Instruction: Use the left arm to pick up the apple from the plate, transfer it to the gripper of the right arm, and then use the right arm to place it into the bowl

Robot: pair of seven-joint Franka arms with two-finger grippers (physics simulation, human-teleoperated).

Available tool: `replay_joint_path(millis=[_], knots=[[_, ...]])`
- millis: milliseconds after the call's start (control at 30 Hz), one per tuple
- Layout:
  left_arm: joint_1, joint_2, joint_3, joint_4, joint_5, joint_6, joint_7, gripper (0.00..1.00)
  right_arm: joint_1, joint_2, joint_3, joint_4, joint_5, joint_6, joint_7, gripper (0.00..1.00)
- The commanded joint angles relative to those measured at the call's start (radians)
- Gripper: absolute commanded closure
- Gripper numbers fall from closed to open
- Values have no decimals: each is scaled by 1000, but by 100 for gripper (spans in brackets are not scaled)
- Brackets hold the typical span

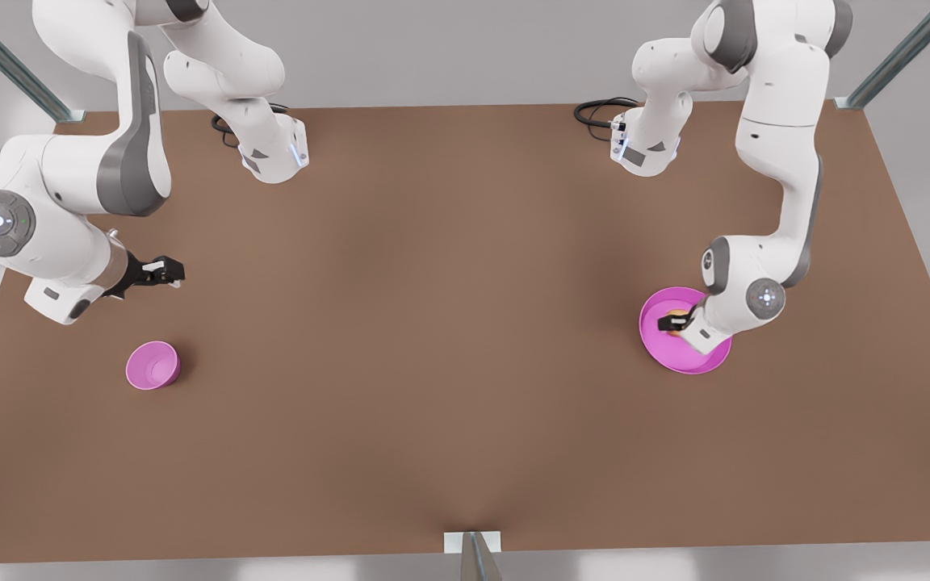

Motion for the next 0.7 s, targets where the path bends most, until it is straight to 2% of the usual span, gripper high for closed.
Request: replay_joint_path(millis=[0, 133, 600, 667], knots=[[1, -1, 6, -2, 2, 66, 48, 0, 0, 0, 0, 0, 1, -1, -23, 0], [1, 7, 6, -68, 2, 141, 48, 0, 0, 0, 0, 0, 1, -1, -23, 0], [4, 59, 6, -74, -1, 170, 44, 0, 6, 6, 1, 1, -1, -1, -23, 0], [4, 61, 6, -74, -2, 169, 41, 4, 6, 6, 1, 0, -1, -1, -23, 0]])
